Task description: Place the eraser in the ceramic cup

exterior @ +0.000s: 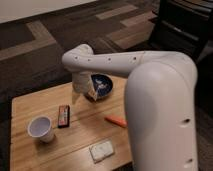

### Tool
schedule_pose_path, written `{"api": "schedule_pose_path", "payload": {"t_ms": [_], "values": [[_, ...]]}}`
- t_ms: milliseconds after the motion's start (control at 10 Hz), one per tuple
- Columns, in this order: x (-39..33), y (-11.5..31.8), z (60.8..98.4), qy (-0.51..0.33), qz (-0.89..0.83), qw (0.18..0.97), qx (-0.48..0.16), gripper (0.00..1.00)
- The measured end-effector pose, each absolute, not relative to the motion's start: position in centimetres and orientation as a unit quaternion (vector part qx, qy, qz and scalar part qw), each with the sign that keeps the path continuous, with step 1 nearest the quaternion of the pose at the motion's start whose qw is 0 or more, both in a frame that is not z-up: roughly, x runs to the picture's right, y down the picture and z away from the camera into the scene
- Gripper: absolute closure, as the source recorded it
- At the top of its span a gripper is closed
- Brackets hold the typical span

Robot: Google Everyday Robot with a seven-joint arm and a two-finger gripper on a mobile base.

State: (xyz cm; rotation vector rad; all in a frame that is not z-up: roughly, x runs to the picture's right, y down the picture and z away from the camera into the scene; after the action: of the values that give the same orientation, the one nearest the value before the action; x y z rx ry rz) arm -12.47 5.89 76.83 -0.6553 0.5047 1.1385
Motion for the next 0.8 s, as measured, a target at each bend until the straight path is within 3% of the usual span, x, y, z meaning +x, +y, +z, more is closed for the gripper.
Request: {"api": "schedule_pose_path", "payload": {"t_ms": [500,800], "values": [[-17.1,4.1,77.0,0.246,0.463,0.819,-0.234,0.35],[-17.1,4.1,77.0,0.246,0.464,0.818,-0.234,0.35]]}}
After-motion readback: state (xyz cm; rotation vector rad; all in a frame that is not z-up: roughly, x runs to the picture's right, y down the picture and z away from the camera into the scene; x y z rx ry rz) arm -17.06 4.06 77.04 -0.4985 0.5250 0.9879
